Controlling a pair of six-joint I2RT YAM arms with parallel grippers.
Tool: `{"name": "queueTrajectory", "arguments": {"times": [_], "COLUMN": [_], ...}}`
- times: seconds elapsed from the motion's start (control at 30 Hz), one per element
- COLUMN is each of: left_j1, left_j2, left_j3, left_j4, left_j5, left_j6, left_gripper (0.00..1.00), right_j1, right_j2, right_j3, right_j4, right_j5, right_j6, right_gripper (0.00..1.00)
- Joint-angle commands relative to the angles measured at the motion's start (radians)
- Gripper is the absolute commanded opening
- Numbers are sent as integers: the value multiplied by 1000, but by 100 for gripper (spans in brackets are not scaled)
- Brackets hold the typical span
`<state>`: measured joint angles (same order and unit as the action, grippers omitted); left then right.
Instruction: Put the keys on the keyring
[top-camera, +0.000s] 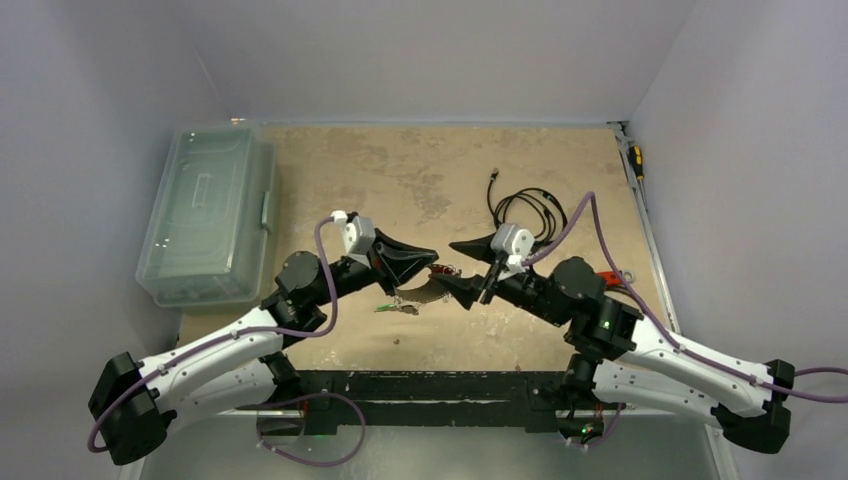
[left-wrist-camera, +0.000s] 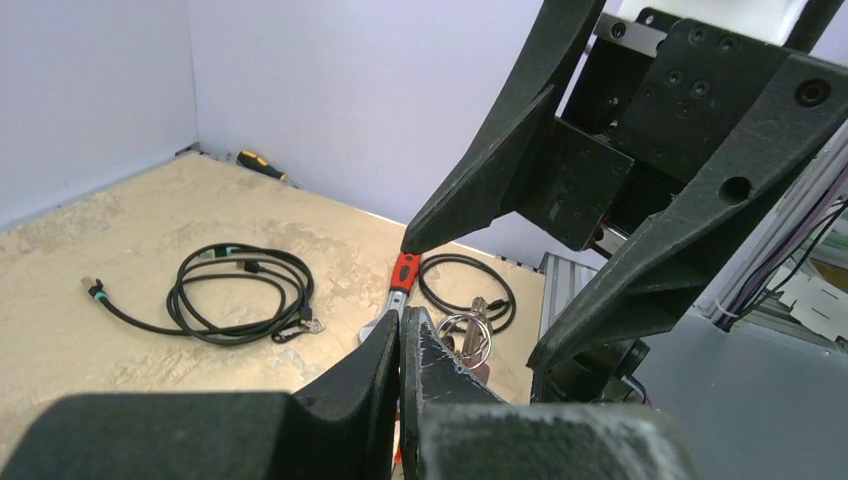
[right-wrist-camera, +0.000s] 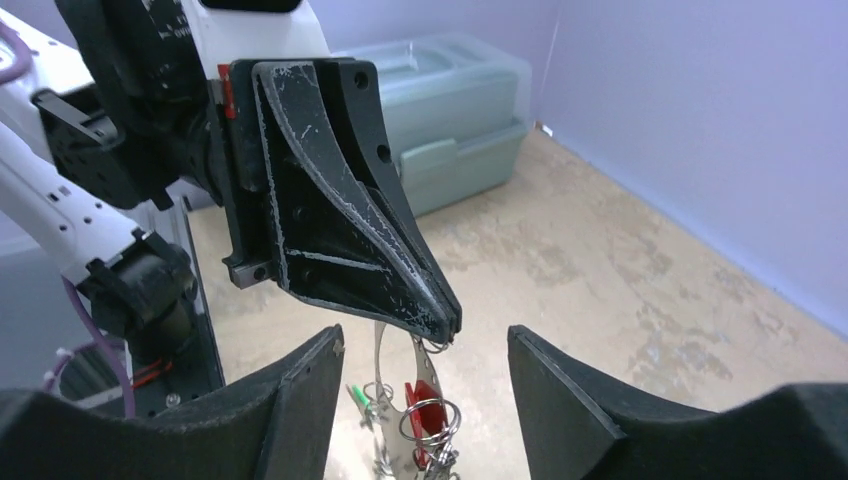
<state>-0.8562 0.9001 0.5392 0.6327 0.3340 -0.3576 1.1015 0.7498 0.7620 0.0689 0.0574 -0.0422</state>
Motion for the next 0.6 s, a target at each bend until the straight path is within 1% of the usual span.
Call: {"name": "queueTrajectory", "arguments": {"times": [0.0,0.13,0.23,0.47,0.57], "left_j1": [-1,-2,-2,-2,-1], "left_j2": [-41,-52,-55,-61,-66], "left_j3": [-1,3,5,1,-2], "left_j4": [129,142,155,174,175], "left_j5": [23,44,62,70,72], "left_j6": [-9,-8,-15,-29,-32], "left_gripper": [0,0,0,0,0], "right_j1": [3,2,2,1,1], "right_j2": [-58,-101,-98,-13,38], "right_j3": [-48,-66,-53,10,46], "right_j4": [83,101,94,75,57], "right_j5": [-28,-90,-98,-99,-90], "right_j6": [-13,-19,-15,-31,-36], "right_gripper": [66,72,74,74,73]}}
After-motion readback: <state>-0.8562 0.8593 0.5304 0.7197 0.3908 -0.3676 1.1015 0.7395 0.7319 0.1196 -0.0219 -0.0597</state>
